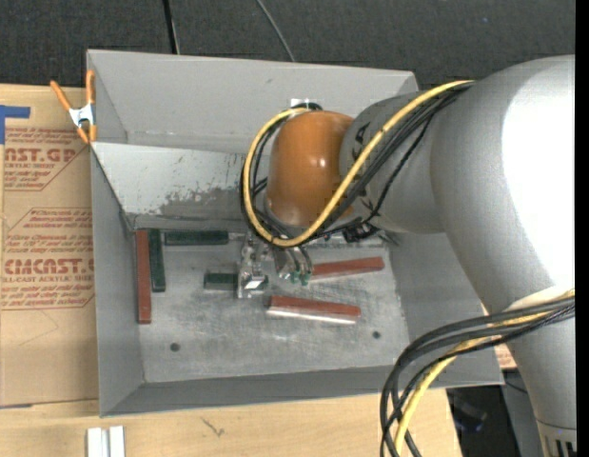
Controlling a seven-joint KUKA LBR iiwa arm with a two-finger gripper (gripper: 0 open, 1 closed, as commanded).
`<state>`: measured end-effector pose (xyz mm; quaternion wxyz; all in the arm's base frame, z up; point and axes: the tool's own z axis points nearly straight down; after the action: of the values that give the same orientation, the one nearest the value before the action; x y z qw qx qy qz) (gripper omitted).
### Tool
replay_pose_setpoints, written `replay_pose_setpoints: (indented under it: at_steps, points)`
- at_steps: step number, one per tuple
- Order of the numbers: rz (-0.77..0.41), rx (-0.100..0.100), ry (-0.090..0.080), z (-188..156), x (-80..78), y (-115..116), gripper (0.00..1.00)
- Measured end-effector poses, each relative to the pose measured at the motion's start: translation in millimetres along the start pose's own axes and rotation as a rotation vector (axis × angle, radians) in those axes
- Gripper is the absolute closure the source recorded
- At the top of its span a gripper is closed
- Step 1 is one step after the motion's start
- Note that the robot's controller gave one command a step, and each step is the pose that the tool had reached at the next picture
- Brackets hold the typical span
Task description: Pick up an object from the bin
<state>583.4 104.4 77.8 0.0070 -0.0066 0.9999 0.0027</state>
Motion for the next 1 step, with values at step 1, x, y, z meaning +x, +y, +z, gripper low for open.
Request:
replay_pose_setpoints:
  at_steps: [1]
  points:
    - [0.000, 0.000, 0.000, 0.0, 0.0, 0.0, 1.00]
